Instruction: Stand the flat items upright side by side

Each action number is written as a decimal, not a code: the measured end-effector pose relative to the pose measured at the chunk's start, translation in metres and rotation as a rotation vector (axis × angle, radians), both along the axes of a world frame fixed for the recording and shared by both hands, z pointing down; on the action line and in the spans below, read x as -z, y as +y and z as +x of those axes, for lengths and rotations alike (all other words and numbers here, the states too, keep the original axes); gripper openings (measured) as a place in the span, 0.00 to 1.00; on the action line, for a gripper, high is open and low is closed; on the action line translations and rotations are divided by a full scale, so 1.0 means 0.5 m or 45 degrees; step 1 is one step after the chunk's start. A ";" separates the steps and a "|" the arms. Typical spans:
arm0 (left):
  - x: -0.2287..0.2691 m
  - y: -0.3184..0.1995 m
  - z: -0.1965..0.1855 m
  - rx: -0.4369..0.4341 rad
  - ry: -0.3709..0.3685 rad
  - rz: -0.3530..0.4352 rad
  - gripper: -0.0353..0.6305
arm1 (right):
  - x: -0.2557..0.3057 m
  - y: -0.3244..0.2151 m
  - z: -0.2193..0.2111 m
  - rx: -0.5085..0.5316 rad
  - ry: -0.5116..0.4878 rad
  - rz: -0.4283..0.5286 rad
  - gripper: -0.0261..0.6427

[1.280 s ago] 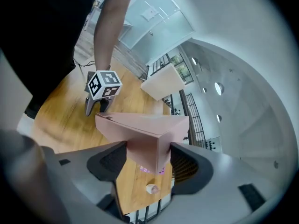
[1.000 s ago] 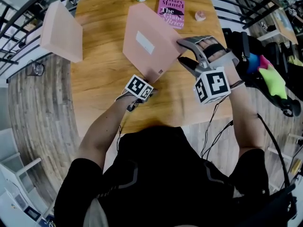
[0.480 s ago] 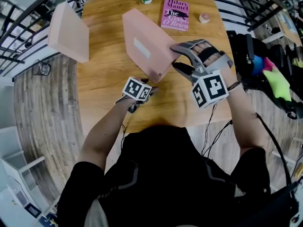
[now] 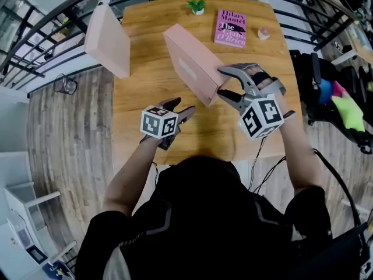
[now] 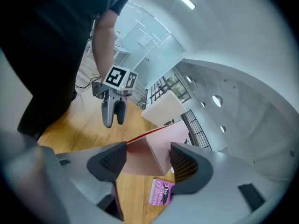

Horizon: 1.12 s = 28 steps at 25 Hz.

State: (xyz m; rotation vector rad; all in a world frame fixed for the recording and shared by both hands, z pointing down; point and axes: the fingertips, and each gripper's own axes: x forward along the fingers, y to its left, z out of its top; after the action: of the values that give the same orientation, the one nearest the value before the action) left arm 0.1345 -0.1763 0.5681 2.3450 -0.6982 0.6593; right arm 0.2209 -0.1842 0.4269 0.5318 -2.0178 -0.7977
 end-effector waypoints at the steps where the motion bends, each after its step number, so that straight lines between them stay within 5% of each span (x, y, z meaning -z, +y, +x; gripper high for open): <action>1: 0.024 -0.003 -0.015 0.031 0.029 0.030 0.50 | 0.000 0.001 -0.001 -0.018 -0.023 -0.016 0.49; 7: 0.136 0.002 -0.130 0.190 0.153 0.143 0.50 | 0.012 0.014 -0.008 -0.137 -0.244 -0.125 0.57; 14: 0.235 -0.005 -0.236 0.349 0.160 0.333 0.49 | 0.048 0.009 0.028 -0.398 -0.770 -0.290 0.61; 18: 0.283 -0.007 -0.260 0.391 0.138 0.439 0.47 | 0.021 0.006 0.055 -0.594 -1.124 -0.507 0.62; 28: 0.348 -0.005 -0.310 0.462 0.068 0.599 0.46 | -0.035 -0.017 0.035 -0.739 -1.252 -0.606 0.62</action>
State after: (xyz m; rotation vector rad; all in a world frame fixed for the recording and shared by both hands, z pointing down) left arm -0.0204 -0.1789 0.3940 2.5328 -1.3311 0.2889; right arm 0.2385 -0.1927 0.4446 1.3028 -2.5652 0.4026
